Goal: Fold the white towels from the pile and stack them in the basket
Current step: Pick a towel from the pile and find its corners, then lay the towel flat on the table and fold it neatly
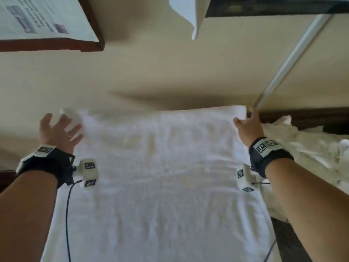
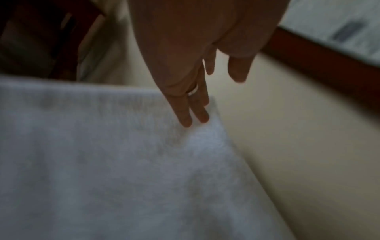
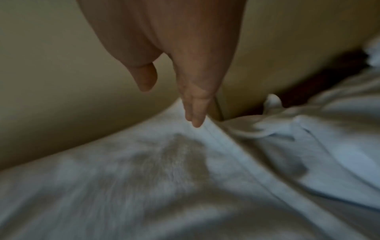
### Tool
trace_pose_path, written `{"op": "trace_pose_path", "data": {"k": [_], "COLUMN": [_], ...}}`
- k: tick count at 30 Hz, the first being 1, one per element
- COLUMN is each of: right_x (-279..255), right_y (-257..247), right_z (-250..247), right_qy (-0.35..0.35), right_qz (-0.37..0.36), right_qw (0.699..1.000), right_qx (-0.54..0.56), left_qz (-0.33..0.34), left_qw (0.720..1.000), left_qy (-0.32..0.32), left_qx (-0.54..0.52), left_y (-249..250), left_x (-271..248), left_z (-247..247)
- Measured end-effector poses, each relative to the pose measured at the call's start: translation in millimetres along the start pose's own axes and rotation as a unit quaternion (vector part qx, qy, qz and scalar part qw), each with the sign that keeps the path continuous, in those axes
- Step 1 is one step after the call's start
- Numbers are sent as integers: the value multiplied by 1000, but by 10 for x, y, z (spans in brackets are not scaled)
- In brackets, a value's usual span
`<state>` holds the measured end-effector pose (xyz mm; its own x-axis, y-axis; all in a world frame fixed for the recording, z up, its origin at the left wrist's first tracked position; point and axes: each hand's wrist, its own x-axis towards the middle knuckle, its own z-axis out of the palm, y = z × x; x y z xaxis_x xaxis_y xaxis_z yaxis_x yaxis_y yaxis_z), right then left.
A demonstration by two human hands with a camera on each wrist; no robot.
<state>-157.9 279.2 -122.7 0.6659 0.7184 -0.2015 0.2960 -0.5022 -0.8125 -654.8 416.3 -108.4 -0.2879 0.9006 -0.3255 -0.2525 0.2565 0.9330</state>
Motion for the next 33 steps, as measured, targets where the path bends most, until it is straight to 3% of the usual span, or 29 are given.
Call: {"op": "trace_pose_path", "data": {"k": [1,2,3,5,6,7,9,13,18,19,24,33], "right_x": [-113,-257,-405,-633,-706,-719,-649,-250,175,158,-414,-1893], "right_y": [138,282,463,775,872,934,929,747,624,636,787,1380], "right_z": [124,256,379,581,652,713,800,918,923,902,724,94], "right_qy": [-35,-82,-120,-178,-198,-210,-216,-208,-207,-207,-213,-252], "right_qz": [-21,-33,-51,-72,-78,-78,-75,-72,-71,-71,-69,37], "right_qw": [996,983,965,918,894,874,859,863,891,888,848,836], "right_qx": [-85,-162,-229,-347,-394,-432,-458,-455,-398,-405,-481,-486], "left_qz": [-12,4,18,27,38,35,41,67,101,106,113,81], "left_qw": [993,963,908,756,704,679,678,686,749,749,702,621], "left_qy": [-34,-65,-103,-164,-169,-166,-157,-170,-165,-166,-198,-244], "left_qx": [109,263,406,633,689,714,716,704,634,633,675,741], "left_y": [-208,-471,-756,-1173,-1297,-1344,-1338,-1252,-1163,-1168,-1249,-1408], "left_x": [-23,-16,-20,-118,-128,-174,-80,347,715,683,29,-1243], "left_z": [-16,-91,-199,-380,-440,-444,-389,-170,19,-5,-320,-1209]}}
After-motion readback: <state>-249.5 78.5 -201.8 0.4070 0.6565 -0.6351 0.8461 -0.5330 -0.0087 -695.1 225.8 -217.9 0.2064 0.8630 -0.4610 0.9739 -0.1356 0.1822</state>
